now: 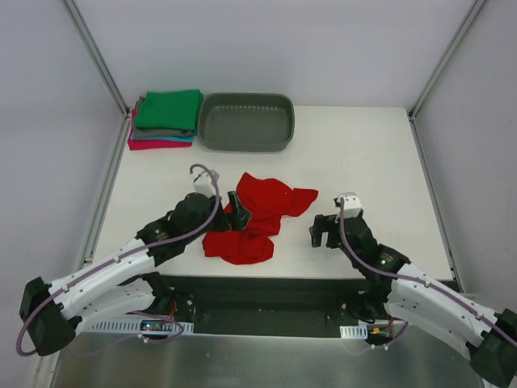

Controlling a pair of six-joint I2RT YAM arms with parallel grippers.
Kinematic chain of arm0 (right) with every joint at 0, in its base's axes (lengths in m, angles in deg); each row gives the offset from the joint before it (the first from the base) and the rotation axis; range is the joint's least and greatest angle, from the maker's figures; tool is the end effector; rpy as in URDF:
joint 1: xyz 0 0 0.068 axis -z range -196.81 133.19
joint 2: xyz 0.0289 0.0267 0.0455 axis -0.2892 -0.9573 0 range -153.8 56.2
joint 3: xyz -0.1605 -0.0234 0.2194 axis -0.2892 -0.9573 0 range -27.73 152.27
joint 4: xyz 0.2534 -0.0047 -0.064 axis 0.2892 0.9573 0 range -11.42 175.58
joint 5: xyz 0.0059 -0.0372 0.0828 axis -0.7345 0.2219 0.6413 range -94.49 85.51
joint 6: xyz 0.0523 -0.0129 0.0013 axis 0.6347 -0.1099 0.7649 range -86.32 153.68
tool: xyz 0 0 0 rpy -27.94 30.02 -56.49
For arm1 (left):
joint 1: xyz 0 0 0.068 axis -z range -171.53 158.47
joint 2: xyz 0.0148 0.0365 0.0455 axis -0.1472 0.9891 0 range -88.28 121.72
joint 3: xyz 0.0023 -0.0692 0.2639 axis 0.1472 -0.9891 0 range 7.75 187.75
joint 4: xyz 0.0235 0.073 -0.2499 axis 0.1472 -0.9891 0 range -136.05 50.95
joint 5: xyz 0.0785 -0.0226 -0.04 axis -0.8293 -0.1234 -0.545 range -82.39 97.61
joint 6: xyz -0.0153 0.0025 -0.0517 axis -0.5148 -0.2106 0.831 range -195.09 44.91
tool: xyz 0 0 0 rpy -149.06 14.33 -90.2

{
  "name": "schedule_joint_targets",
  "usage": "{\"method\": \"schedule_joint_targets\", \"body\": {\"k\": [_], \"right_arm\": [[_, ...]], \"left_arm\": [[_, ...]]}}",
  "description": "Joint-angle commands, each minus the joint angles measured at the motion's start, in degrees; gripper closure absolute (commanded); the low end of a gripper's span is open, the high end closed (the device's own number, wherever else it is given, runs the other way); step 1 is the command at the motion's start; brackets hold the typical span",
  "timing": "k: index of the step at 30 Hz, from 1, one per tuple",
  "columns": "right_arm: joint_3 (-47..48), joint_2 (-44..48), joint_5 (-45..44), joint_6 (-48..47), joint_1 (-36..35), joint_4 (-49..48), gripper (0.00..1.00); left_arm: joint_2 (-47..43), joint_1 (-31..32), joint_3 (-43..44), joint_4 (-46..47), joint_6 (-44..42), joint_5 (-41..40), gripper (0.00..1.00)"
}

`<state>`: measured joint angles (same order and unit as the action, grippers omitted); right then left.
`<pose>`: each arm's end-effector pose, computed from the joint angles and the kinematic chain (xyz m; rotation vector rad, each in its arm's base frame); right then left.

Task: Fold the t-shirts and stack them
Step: Move the tshirt to the center of the board, then flatten out the tshirt

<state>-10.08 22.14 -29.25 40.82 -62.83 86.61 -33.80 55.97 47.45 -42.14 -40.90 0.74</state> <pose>0.1149 0.0976 0.2058 -0.3873 1.9215 0.1783 0.1537 -0.1615 0.2904 0.1430 1.9686 -0.8498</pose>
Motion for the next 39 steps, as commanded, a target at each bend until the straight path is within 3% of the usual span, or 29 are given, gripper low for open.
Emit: {"method": "schedule_joint_targets", "body": {"k": [1, 5, 10, 16, 21, 29, 32, 39], "right_arm": [[5.36, -10.46, 11.65, 1.21, -1.7, -6.7, 0.04], [12.57, -22.68, 10.17, 0.34, -6.79, -9.78, 0.04], [26.27, -38.68, 7.36, -6.6, -14.79, -9.27, 0.04], [37.71, -51.7, 9.71, -10.83, -17.17, -8.3, 0.01], [44.13, -59.62, 12.98, -10.83, -17.44, -3.47, 0.18], [41.33, -57.09, 3.41, -5.83, -17.44, -1.79, 0.69], [37.21, -52.09, -1.07, -2.84, -17.44, -5.47, 0.78], [28.42, -41.97, -6.88, 3.67, -16.21, -7.77, 0.83]], "left_arm": [[-11.64, -0.49, -11.11, -16.23, 18.25, -11.15, 0.01], [-21.85, -0.49, -19.91, -20.62, 25.03, -10.35, 0.01], [-29.16, -0.57, -24.14, -28.45, 27.77, -14.83, 0.01], [-27.77, -0.57, -25.2, -27.94, 29.79, -15.54, 0.01], [-23.37, -0.66, -24.76, -26.71, 29.97, -13.87, 0.01], [-19.85, -0.57, -25.03, -21.53, 28.56, -11.32, 0.01], [-19.15, -0.66, -24.5, -19.85, 27.51, -10.36, 0.01], [-16.34, -0.66, -24.06, -16.69, 26.8, -5.35, 0.32]]}}
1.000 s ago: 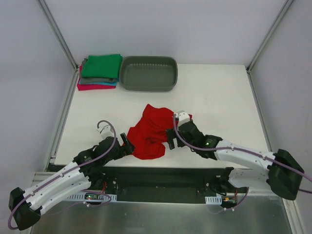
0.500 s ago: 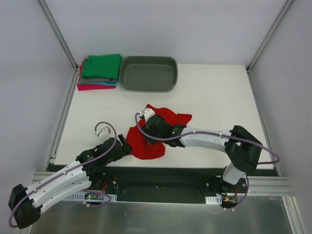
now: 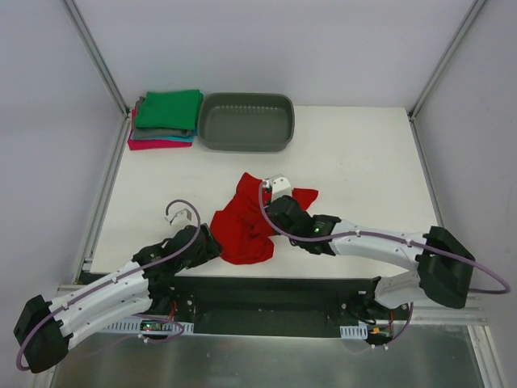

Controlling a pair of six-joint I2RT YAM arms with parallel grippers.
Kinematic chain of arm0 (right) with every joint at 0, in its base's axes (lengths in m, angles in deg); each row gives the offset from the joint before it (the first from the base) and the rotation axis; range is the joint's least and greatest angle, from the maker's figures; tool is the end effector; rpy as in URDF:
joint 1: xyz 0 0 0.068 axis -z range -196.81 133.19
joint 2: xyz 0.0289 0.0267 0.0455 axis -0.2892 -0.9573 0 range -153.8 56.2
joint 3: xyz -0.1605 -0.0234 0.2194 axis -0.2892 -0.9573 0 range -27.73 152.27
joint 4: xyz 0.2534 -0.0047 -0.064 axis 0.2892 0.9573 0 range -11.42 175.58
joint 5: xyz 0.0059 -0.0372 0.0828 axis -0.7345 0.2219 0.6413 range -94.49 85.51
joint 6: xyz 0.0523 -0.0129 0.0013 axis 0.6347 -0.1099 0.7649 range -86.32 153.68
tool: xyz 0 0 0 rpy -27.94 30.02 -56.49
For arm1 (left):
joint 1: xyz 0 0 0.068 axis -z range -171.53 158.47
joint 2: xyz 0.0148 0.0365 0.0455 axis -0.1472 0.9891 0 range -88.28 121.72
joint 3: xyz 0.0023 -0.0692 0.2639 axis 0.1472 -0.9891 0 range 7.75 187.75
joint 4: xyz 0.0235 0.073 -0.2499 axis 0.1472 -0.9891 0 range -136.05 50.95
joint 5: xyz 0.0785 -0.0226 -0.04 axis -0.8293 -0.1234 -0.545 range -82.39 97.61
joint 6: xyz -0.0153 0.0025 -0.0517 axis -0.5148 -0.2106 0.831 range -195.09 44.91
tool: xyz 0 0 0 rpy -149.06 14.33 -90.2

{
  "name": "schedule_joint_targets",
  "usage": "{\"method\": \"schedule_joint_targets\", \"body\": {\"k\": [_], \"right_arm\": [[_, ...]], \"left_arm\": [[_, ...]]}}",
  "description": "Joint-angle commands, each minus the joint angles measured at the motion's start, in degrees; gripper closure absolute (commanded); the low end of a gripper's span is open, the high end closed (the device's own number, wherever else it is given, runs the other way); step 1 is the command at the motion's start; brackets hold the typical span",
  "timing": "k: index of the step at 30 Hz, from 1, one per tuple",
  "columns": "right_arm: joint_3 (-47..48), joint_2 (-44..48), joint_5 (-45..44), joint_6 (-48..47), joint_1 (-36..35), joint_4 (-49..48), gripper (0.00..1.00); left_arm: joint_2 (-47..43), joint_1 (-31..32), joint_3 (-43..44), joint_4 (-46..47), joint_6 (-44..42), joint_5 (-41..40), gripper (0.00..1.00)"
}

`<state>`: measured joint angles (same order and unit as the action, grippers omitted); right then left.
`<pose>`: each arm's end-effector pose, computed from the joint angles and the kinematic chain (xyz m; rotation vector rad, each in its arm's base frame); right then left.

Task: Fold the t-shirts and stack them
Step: Flatten out the tshirt

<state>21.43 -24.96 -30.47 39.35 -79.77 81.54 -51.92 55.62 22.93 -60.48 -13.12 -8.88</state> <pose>0.1530 0.2653 0.2348 -0.7869 1.9680 0.2172 0.1006 -0.0937 0.1643 -0.4534 2.3224 -0.6461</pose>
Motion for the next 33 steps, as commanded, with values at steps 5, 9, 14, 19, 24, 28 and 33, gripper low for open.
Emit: {"method": "schedule_joint_targets", "body": {"k": [5, 9, 14, 19, 24, 28, 33], "right_arm": [[-6.98, 8.91, -5.58, 6.19, 1.87, -2.7, 0.83], [-8.29, 10.67, -5.49, 6.02, 1.88, -2.7, 0.83], [-9.96, 12.69, -6.28, 6.46, 2.05, -2.7, 0.84], [-10.67, 13.93, -3.04, 3.92, 1.96, -4.87, 0.82], [-8.13, 9.99, 6.1, -1.97, 1.0, -9.64, 0.75], [-2.51, 3.05, 7.43, -3.04, 0.03, -9.03, 0.58], [3.21, -3.9, 8.14, -3.73, -0.32, -7.45, 0.3]], "left_arm": [[5.03, -0.14, 0.46, 3.23, -0.45, 5.86, 0.55], [6.18, -0.31, 0.99, 4.29, -1.06, 4.89, 0.69], [5.48, -0.22, 1.96, 4.29, -2.3, 6.29, 0.79], [3.37, -0.22, 1.87, 4.2, -2.12, 7.09, 1.0], [-0.75, -0.31, 2.49, 4.12, -4.4, 8.23, 1.0], [-5.24, -0.22, 2.57, 3.59, -5.72, 7.1, 1.0], [-7.71, -0.31, 2.84, 1.13, -6.25, 4.46, 1.0]]}}
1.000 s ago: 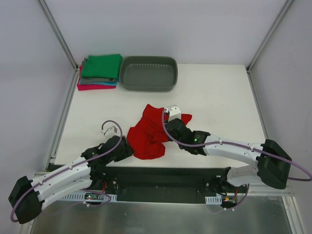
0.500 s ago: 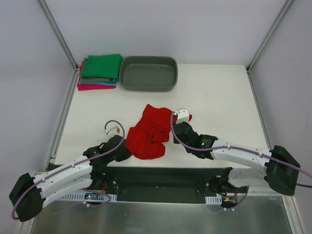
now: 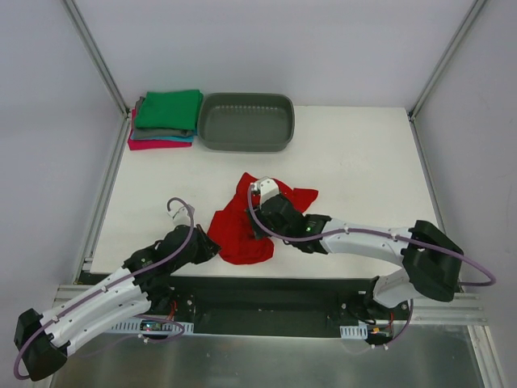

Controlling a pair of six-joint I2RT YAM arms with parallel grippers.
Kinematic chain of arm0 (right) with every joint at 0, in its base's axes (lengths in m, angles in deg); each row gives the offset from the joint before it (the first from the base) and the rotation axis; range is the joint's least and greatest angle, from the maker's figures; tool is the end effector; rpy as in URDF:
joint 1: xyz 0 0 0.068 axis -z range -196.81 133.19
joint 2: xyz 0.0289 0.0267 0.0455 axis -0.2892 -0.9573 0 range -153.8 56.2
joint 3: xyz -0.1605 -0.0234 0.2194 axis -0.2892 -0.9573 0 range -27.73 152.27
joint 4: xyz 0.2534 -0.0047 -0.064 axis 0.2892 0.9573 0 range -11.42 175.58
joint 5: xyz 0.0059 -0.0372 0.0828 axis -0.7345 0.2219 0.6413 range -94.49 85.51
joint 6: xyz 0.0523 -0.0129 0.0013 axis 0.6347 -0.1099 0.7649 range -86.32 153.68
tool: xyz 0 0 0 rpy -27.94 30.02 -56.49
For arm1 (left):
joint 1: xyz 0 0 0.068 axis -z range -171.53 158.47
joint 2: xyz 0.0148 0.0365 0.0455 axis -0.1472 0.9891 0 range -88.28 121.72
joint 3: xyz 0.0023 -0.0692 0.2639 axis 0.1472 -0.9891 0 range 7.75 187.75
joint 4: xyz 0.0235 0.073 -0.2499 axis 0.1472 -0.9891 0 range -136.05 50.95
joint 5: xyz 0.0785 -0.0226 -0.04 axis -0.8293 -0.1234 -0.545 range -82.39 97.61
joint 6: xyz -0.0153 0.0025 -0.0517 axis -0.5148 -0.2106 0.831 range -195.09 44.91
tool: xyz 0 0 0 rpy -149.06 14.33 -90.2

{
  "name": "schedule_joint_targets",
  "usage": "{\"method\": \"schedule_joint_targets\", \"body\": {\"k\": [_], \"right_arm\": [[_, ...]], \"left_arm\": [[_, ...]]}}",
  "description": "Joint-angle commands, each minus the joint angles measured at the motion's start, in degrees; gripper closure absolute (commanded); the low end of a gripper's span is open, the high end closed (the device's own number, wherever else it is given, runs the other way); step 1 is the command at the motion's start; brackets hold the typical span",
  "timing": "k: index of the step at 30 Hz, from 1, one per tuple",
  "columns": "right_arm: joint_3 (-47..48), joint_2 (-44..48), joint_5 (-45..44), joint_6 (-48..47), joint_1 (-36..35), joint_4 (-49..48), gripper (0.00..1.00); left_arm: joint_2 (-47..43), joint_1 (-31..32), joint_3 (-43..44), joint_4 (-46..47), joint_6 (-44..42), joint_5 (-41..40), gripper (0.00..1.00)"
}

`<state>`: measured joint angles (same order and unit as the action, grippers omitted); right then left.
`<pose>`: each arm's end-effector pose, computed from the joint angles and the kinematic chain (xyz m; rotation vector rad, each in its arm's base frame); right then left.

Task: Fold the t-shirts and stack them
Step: Flatten out the tshirt

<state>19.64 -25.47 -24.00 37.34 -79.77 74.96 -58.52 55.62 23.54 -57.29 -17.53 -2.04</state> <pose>0.1518 0.2711 0.2314 -0.8527 1.9099 0.3520 0.0964 -0.0952 0.1855 -0.3094 2.2383 -0.8702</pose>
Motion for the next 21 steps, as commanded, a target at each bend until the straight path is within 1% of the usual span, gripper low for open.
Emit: {"method": "schedule_joint_targets", "body": {"k": [1, 4, 6, 8, 9, 10, 11, 14, 15, 16, 17, 21], "right_arm": [[5.88, -4.63, 0.8, -2.16, -0.32, -0.17, 0.27], [7.46, -7.36, -2.72, -2.43, -0.32, 2.03, 0.26], [8.43, -8.94, -4.13, -2.43, -0.23, 3.26, 0.27], [9.22, -10.43, -4.31, -2.34, -0.23, 3.35, 0.29], [9.66, -11.22, -4.49, -2.17, -0.32, 5.44, 0.31], [10.01, -11.67, -4.75, -1.82, -0.32, 6.25, 0.34], [10.37, -12.11, -5.79, -1.55, -0.32, 7.39, 0.41], [10.64, -11.06, -11.32, -0.06, -0.32, 10.73, 0.81], [9.68, -9.75, -13.26, 0.46, -0.24, 10.74, 0.89], [8.54, -7.74, -15.8, 1.25, -0.32, 10.82, 0.95], [6.96, -5.28, -17.91, 1.87, -0.24, 10.91, 0.99], [-0.34, 7.64, -25.66, 2.14, 0.9, 11.35, 0.99]], "left_arm": [[-1.02, -0.31, 2.49, -2.67, -1.92, -3.0, 1.0], [-0.67, -0.31, 2.93, -3.82, -2.71, -3.71, 1.0], [-0.67, -0.31, 3.37, -4.35, -3.07, -4.32, 1.0], [-0.75, -0.31, 3.81, -4.7, -3.51, -5.55, 1.0], [-0.75, -0.14, 3.98, -4.79, -3.68, -6.08, 1.0], [-0.75, -0.22, 4.24, -4.87, -3.77, -6.69, 1.0], [-0.67, -0.31, 4.6, -4.88, -4.12, -7.39, 1.0], [-0.4, -0.22, 5.56, -5.31, -4.91, -9.68, 1.0], [-0.14, -0.31, 6.09, -5.4, -5.35, -10.73, 1.0], [-0.14, -0.31, 6.79, -5.75, -5.79, -12.05, 1.0], [-0.05, -0.22, 7.58, -6.19, -6.23, -13.45, 1.0], [-0.14, -0.31, 13.11, -9.62, -8.69, -23.02, 1.0]]}}
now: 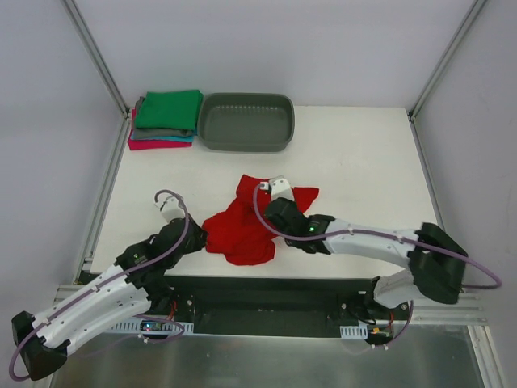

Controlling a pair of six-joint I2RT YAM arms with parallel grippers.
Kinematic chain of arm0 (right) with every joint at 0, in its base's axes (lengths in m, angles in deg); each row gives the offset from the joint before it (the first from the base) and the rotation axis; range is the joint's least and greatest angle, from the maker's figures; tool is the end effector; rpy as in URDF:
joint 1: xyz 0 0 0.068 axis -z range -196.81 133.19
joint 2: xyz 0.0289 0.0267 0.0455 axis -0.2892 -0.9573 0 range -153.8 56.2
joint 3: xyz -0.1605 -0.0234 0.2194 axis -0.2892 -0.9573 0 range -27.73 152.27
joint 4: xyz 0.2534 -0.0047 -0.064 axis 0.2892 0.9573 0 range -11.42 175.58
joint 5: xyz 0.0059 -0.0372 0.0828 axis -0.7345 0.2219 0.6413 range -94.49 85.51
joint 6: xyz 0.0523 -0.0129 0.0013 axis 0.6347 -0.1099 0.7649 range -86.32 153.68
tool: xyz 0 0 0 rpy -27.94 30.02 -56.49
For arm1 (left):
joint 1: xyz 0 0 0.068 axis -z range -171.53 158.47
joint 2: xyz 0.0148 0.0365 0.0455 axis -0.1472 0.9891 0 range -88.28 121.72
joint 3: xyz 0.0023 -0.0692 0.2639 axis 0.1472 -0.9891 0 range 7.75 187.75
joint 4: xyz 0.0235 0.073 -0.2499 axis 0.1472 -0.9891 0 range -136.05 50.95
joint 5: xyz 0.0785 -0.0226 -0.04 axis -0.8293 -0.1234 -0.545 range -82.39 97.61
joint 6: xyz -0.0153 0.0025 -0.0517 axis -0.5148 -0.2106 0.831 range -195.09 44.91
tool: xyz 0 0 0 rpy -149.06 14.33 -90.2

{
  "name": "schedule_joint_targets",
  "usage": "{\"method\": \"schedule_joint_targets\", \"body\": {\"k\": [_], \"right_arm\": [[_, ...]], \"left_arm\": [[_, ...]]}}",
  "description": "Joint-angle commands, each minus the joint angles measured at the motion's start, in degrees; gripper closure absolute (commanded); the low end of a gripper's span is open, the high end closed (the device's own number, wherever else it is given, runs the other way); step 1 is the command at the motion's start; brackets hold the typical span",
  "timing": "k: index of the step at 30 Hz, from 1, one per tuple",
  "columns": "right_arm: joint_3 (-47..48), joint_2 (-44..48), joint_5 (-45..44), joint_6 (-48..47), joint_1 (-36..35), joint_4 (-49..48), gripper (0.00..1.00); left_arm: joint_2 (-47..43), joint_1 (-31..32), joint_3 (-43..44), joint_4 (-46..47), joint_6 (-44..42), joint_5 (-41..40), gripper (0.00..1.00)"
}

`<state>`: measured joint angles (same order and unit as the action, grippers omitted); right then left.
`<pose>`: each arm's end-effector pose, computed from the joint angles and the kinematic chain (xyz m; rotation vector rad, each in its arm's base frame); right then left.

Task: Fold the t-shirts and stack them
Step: Flatten out the tshirt

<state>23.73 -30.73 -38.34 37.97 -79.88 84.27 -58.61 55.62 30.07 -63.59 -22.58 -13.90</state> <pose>0.1618 0.2747 0.2158 -0.7885 1.9992 -0.0030 0.0995 -0.0881 0.2158 -0.3256 2.1274 -0.6466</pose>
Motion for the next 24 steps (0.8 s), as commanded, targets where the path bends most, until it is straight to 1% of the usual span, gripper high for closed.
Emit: {"method": "schedule_joint_targets", "body": {"k": [1, 3, 6, 8, 12, 15, 18, 20, 24], "right_arm": [[-6.18, 16.41, -12.11, 1.16, 2.06, 2.39, 0.99], [-9.0, 22.92, -13.0, -0.42, 4.26, 3.18, 0.99], [-10.94, 33.02, -14.4, -5.5, 7.42, 4.24, 0.99], [-9.98, 39.35, -14.41, -9.37, 8.74, 5.02, 0.99], [-4.37, 49.47, -10.29, -16.49, 9.54, 6.34, 0.99], [1.69, 54.4, -8.35, -19.84, 9.54, 9.85, 0.99], [7.93, 58.01, -7.39, -20.46, 9.54, 13.29, 0.99], [11.54, 59.77, -3.01, -21.26, 9.45, 13.82, 0.99], [17.78, 61.53, 7.72, -19.68, 9.45, 13.64, 0.99]], "left_arm": [[-0.14, -0.31, 8.07, -3.94, -4.78, -13.27, 1.0], [-0.4, -0.22, 11.93, -4.99, -6.45, -16.44, 1.0], [-1.37, -0.31, 19.22, -5.26, -10.57, -17.94, 1.0], [-1.81, -0.22, 24.76, -5.26, -13.65, -19.7, 1.0], [-2.42, -0.31, 35.13, -2.63, -20.15, -21.63, 1.0], [-3.91, -0.31, 40.59, -1.05, -21.4, -21.2, 1.0], [-6.63, -0.31, 42.18, 3.33, -22.27, -16.47, 1.0], [-7.87, -0.31, 44.02, 5.8, -23.5, -14.09, 1.0], [-9.8, -0.31, 47.19, 6.51, -24.82, -12.32, 1.0]]}}
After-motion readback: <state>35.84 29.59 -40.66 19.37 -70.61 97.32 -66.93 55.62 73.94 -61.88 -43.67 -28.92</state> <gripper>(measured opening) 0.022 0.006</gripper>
